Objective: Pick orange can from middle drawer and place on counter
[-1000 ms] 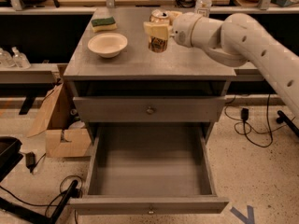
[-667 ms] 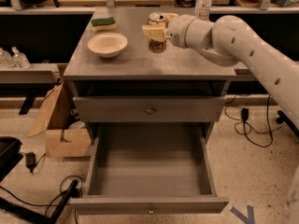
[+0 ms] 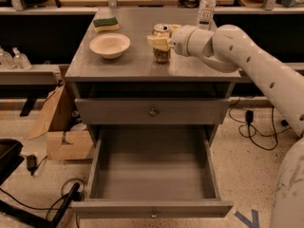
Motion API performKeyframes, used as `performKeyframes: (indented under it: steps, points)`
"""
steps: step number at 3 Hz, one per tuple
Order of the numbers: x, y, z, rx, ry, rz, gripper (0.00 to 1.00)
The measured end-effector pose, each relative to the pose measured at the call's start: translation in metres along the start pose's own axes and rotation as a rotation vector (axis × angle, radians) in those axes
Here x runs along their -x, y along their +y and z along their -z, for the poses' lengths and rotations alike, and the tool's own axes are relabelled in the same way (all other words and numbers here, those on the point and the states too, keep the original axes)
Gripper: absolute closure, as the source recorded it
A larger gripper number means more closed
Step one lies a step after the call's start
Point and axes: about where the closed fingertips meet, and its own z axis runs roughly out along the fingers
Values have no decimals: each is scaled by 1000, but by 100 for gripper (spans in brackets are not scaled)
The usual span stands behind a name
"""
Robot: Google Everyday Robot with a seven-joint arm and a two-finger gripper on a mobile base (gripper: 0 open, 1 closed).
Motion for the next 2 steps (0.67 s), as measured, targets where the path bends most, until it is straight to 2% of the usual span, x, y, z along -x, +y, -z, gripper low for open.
performKeyframes:
  steps: [1, 2]
  points:
    - [1, 3, -3, 6, -1, 0, 51]
    - [1, 5, -5, 9, -2, -1, 28]
